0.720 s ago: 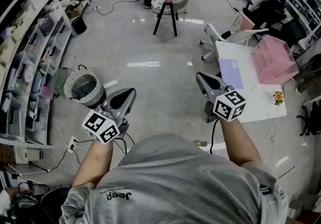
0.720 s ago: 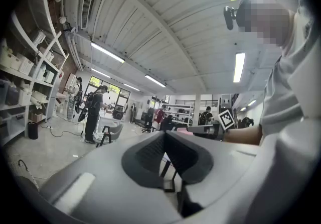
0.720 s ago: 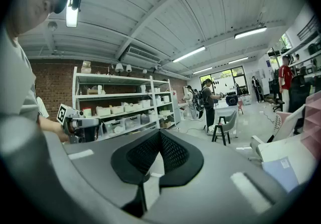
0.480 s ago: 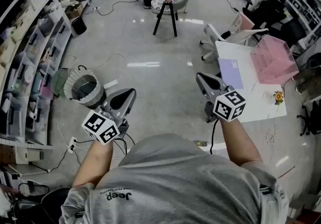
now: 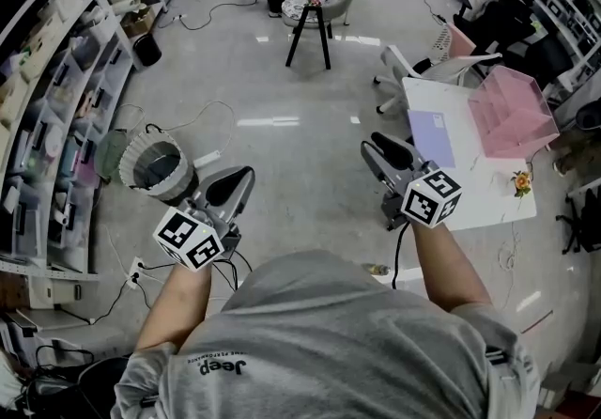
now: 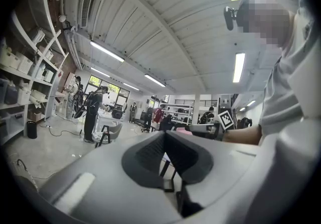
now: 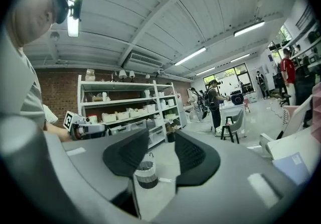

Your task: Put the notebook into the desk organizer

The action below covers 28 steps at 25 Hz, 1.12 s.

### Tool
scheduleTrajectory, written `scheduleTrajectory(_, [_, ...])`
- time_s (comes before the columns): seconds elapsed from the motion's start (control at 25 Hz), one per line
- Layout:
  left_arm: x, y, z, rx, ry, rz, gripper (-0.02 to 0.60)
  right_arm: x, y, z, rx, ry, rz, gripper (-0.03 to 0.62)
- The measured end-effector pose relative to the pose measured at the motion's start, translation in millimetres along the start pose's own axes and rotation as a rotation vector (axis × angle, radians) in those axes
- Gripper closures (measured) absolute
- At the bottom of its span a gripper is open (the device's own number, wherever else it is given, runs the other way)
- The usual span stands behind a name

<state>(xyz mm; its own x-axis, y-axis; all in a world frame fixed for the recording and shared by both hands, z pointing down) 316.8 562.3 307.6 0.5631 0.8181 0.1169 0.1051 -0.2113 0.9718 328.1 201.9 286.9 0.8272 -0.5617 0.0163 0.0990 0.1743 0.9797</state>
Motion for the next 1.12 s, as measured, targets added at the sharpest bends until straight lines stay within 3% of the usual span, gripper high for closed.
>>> scheduleTrajectory(0.12, [-4, 1, -1, -0.001, 0.002, -0.005, 0.523, -4, 0, 0, -0.001, -0.048, 0.005, 0.28])
scheduleTrajectory(0.24, [-11, -1, 1, -0.005, 0.001, -0.013, 0.523, -6, -2, 4, 0.022, -0.045, 0.01, 0.188])
scheduleTrajectory(1.12, [-151, 29, 98, -0.022, 0.024, -0.019, 0.523, 94, -28, 128, -0.006, -0.054, 0.015, 0.171])
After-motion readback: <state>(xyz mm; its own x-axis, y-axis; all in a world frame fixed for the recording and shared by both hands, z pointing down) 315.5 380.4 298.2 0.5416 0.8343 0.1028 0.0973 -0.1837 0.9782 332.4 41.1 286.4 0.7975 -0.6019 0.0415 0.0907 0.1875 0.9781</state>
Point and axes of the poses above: the fingertips, and each gripper's own axes: x backward along the fingers, z to its right, y out of its underside, the point moved 9 cm from there along x, backward along the fingers, and after that the axes turned 5 degrees about z, right-handed, at the moved point
